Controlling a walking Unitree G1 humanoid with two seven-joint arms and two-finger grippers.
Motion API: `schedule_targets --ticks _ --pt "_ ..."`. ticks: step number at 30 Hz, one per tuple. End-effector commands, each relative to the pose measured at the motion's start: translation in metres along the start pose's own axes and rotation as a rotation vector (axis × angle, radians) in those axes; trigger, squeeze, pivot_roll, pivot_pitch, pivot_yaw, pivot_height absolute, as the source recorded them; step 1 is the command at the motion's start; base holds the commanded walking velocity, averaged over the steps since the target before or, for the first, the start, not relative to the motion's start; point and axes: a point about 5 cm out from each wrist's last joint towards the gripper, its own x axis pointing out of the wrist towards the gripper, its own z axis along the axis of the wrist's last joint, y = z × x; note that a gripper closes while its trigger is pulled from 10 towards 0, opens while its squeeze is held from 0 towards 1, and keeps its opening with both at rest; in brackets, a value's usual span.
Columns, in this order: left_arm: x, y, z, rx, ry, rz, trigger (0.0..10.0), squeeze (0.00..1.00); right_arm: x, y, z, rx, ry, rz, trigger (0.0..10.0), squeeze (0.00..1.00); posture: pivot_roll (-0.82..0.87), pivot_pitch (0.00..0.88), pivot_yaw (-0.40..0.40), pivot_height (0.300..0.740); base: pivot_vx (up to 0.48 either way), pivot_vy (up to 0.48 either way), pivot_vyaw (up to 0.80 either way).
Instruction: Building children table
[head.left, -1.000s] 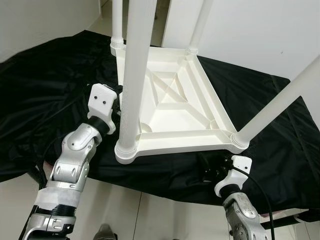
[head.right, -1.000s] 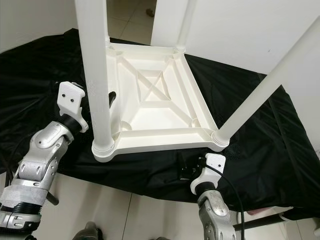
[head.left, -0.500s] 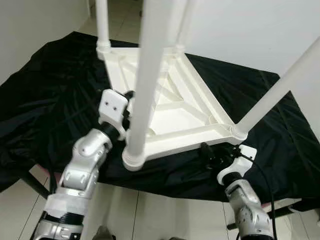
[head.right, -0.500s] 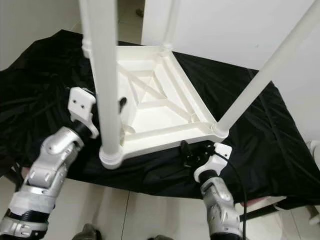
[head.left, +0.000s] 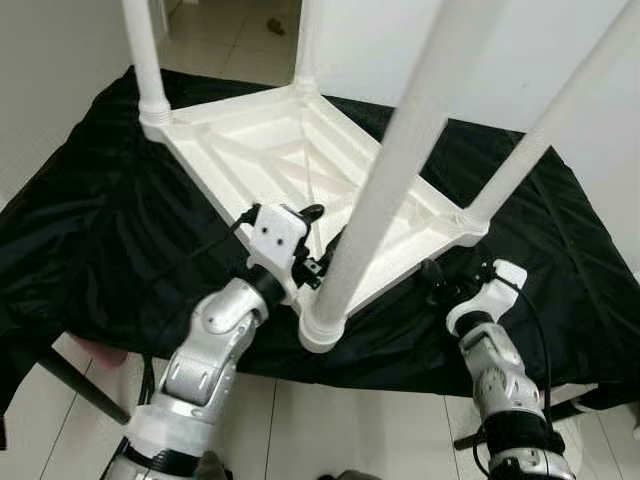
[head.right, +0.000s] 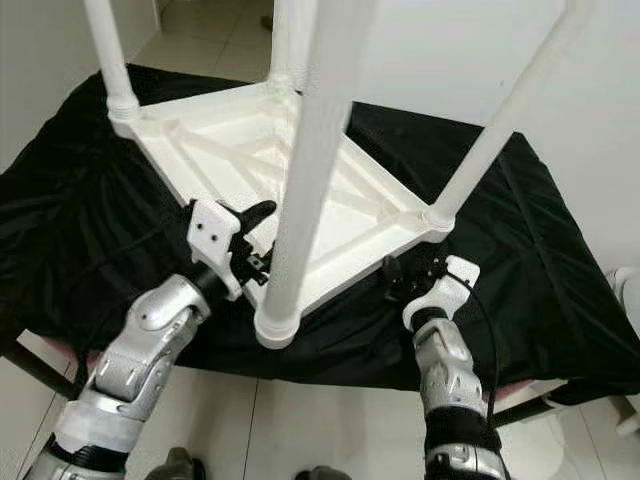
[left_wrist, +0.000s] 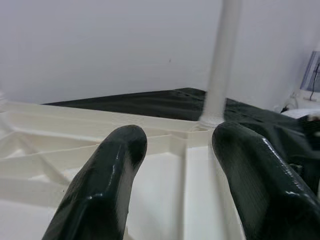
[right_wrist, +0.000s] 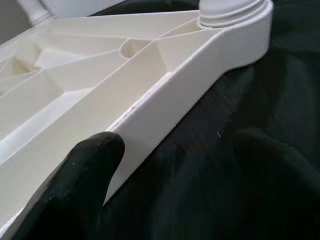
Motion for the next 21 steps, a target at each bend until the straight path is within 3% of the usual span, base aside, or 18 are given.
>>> schedule_targets --ticks 1,9,12,13,21 --pt "0.007 -0.017 0.003 -0.009 -0.01 -0.079 10.0 0.0 0.008 0.015 0.002 0.005 -0.018 0.073 10.0 0.0 0.13 0.072 -0.079 0.74 0.0 0.0 0.0" --pt "0.02 -0.025 0.012 -0.03 -0.051 -0.074 10.0 0.0 0.027 0.028 -0.003 0.017 0.015 0.094 10.0 0.0 0.14 0.077 -0.071 0.74 0.0 0.0 0.0" --pt "0.021 -0.026 0.012 -0.03 -0.053 -0.074 10.0 0.0 0.029 0.03 -0.004 0.018 0.019 0.099 10.0 0.0 0.14 0.077 -0.071 0.74 0.0 0.0 0.0" --pt "0.025 -0.028 0.015 -0.036 -0.063 -0.074 10.0 0.0 0.031 0.039 -0.011 0.014 0.048 0.131 10.0 0.0 0.14 0.079 -0.069 0.74 0.0 0.0 0.0" --pt "0.035 -0.034 0.019 -0.061 -0.087 -0.07 10.0 0.0 0.034 0.058 -0.022 -0.037 0.071 0.228 10.0 0.0 0.12 0.086 -0.065 0.74 0.0 0.0 0.0"
